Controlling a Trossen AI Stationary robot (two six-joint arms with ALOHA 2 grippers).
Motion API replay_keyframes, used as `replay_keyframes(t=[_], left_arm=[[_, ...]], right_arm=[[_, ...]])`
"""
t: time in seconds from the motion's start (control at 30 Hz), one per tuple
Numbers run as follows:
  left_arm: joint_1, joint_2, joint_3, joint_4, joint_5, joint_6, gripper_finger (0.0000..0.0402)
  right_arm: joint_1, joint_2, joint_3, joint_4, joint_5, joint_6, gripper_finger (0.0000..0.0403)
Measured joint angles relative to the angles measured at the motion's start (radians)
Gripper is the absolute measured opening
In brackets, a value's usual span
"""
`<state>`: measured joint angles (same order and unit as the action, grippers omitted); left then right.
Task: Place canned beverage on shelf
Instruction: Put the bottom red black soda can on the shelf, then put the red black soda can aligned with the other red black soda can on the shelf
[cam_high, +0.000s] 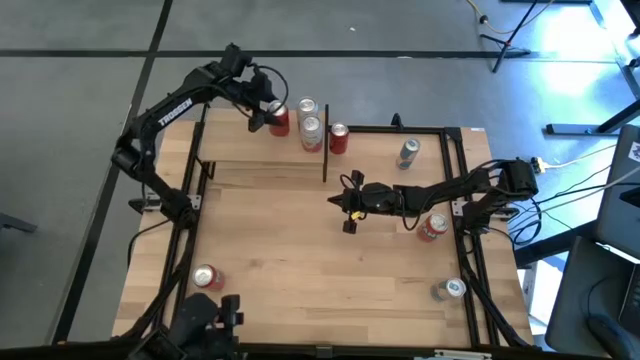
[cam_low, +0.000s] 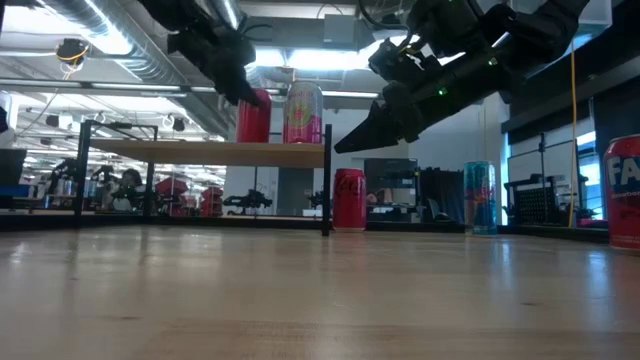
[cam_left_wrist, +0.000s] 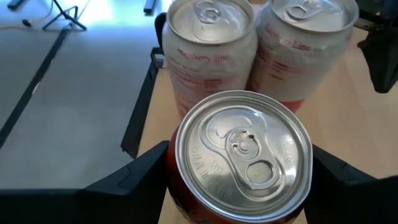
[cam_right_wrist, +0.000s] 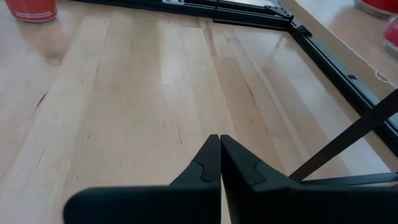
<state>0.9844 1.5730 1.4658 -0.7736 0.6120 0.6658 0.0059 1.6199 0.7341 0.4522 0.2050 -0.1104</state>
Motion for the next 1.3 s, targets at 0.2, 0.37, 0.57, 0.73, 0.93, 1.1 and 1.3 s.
replay_keyframes(t=[0.2, 0.37, 0.57, 0.73, 0.93, 1.1, 1.3], left_arm=[[0.0, 0.017, 0.0, 0.026, 0.036, 0.025, 0.0248], [-0.001, 0.017, 0.0, 0.02, 0.036, 0.016, 0.0248], [-0.001, 0.017, 0.0, 0.02, 0.028, -0.01, 0.027], [-0.006, 0.017, 0.0, 0.02, 0.018, -0.017, 0.0308], [-0.006, 0.003, 0.001, 0.023, -0.006, -0.019, 0.0326], [-0.008, -0.053, 0.001, 0.03, -0.036, -0.028, 0.0324], [-0.029, -0.143, 0.001, 0.061, -0.043, -0.063, 0.0323]], right_arm=[[0.0, 0.0, 0.0, 0.0, 0.0, 0.0, 0.0001], [0.0, 0.0, 0.0, -0.002, 0.0, 0.0, 0.0001], [0.0, 0.0, 0.0, -0.004, -0.001, 0.0, 0.0001], [0.0, 0.0, 0.0, -0.005, -0.004, 0.0, 0.0001], [0.0, 0.0, 0.0, -0.005, -0.004, 0.0, 0.0001], [0.0, 0.0, 0.0, -0.005, -0.003, 0.0, 0.0001], [0.0, 0.0, 0.0, -0.005, 0.001, -0.001, 0.0001]])
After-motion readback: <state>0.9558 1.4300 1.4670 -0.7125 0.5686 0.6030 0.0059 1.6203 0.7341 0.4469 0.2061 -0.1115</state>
